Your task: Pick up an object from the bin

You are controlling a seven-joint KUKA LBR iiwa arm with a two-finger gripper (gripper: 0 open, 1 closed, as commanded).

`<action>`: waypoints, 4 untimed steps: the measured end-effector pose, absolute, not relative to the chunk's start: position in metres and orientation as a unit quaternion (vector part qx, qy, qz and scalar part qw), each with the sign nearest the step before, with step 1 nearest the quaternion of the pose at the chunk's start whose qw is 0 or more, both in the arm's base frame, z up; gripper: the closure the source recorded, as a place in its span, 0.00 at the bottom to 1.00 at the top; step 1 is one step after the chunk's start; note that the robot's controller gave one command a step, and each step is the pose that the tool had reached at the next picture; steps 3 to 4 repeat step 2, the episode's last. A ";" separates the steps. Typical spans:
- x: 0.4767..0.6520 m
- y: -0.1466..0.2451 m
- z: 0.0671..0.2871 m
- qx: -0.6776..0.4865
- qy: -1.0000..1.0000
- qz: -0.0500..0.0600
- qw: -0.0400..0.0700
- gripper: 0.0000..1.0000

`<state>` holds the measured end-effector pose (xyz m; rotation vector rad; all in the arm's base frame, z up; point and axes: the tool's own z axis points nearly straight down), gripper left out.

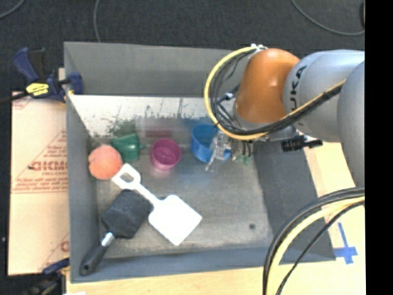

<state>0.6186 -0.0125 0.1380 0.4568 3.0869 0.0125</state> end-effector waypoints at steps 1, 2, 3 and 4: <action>0.619 -0.013 0.150 0.146 0.989 0.004 0.011 1.00; 0.620 -0.013 0.158 0.146 0.989 0.004 0.013 1.00; 0.620 -0.013 0.158 0.146 0.989 0.004 0.013 1.00; 0.620 -0.013 0.158 0.146 0.989 0.004 0.013 1.00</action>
Offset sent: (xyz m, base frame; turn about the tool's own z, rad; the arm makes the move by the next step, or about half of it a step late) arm 0.0001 -0.0001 0.0240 -0.0003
